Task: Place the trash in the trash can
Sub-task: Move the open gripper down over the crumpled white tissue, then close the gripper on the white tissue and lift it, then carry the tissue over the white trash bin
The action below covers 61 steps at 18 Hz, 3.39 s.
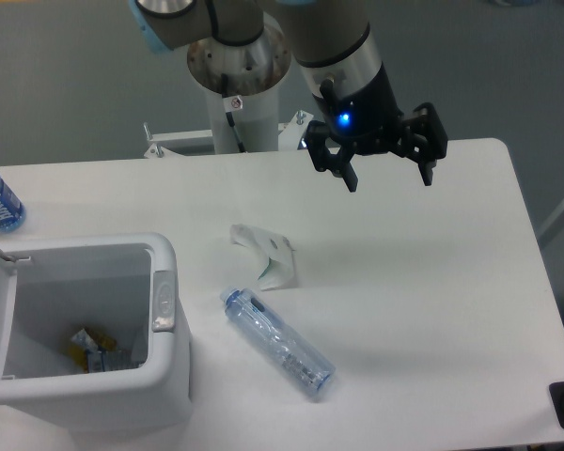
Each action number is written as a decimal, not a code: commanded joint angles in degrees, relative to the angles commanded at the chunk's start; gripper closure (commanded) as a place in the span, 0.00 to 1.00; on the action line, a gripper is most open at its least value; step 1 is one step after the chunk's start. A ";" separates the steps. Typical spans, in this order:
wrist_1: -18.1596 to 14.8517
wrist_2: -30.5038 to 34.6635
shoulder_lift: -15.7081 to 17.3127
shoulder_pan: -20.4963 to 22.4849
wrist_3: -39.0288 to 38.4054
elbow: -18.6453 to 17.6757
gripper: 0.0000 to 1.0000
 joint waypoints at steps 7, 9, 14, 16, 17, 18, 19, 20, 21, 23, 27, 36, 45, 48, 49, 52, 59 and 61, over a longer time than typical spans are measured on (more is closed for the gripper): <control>0.88 -6.57 3.51 -2.90 -4.74 -12.12 0.00; 1.40 -9.30 3.43 -3.16 -6.14 -14.76 0.00; 4.38 -10.02 -0.43 -6.85 -17.14 -20.03 0.00; 6.75 -10.02 -2.71 -7.21 -18.27 -21.97 0.00; 7.98 -10.11 -4.29 -7.82 -19.07 -22.67 0.00; 8.87 -10.02 -5.70 -8.78 -19.51 -23.11 0.00; 9.05 -9.59 -6.84 -9.14 -19.69 -23.90 0.00; 9.05 -9.41 -7.38 -9.14 -19.60 -24.52 0.00; 9.05 -9.41 -7.64 -9.14 -19.51 -24.87 0.00; 9.05 -9.23 -8.26 -9.14 -19.42 -24.70 0.00; 9.05 -6.42 -9.14 -9.14 -19.51 -24.79 0.37; 8.88 -6.94 -6.95 -7.92 -18.73 -24.61 1.00; 8.88 -16.84 3.07 -1.43 -15.38 -13.91 1.00; 9.22 -29.49 3.52 3.23 -19.40 -7.23 1.00; 9.49 -34.75 3.52 4.47 -22.03 -5.21 1.00; 9.58 -45.15 3.43 6.50 -27.93 -1.42 1.00; 14.49 -52.21 2.90 2.73 -38.75 -0.53 1.00; 15.20 -52.47 2.64 0.62 -40.25 -0.35 1.00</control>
